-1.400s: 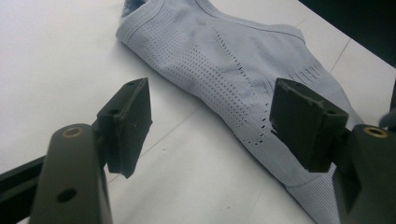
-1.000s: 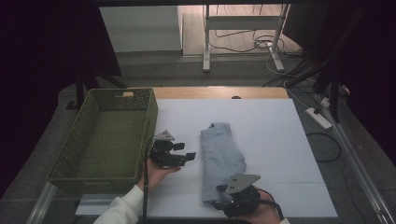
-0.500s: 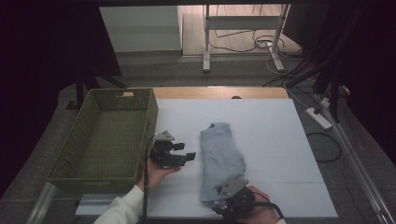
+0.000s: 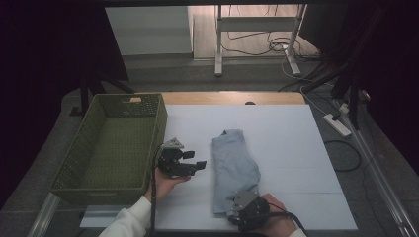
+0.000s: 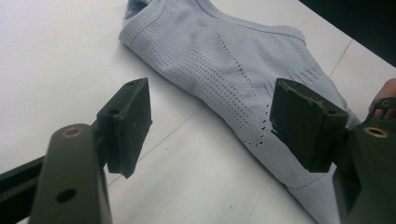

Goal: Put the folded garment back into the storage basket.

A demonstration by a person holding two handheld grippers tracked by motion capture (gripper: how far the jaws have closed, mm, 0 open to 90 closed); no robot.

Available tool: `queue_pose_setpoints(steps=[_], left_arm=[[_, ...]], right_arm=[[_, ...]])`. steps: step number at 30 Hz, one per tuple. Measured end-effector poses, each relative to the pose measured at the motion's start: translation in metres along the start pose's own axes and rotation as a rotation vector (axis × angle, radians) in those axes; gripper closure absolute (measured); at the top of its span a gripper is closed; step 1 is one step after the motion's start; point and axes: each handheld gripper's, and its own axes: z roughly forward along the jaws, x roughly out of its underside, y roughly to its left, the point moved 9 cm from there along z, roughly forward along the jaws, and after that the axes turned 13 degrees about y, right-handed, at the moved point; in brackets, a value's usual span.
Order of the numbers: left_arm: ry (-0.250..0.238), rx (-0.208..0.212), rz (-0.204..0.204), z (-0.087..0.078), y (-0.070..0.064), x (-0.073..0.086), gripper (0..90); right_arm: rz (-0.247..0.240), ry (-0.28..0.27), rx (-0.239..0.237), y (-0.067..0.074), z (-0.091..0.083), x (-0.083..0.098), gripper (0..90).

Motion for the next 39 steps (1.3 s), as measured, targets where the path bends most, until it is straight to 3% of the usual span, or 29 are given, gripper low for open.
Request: queue_pose_setpoints(steps=[7,13,17,22,27,32,39], left_arm=[[0.003,0.0,0.006,0.001,-0.002,0.0,30.1],[0.002,0.0,0.004,0.001,-0.001,0.0,30.1],[0.004,0.0,0.006,0.001,-0.002,0.0,30.1],[0.005,0.002,0.004,0.003,-0.002,0.0,30.0],[0.006,0.003,0.001,0.003,0.0,0.0,30.0],[0.007,0.002,0.001,0.003,0.0,0.001,30.0],[0.011,0.001,0.006,0.004,-0.001,0.001,30.0]], right_arm=[[-0.011,0.02,0.003,-0.005,0.0,-0.001,48.6],[-0.039,0.024,0.034,-0.011,-0.001,-0.001,69.1],[-0.021,0.002,0.009,-0.014,-0.002,-0.001,72.4],[0.04,-0.042,-0.078,-0.016,-0.004,-0.002,75.3],[0.07,-0.109,-0.143,-0.016,-0.014,-0.008,76.8],[0.088,-0.16,-0.163,-0.015,-0.024,-0.011,76.9],[0.043,-0.106,-0.133,-0.007,-0.012,-0.01,76.2]])
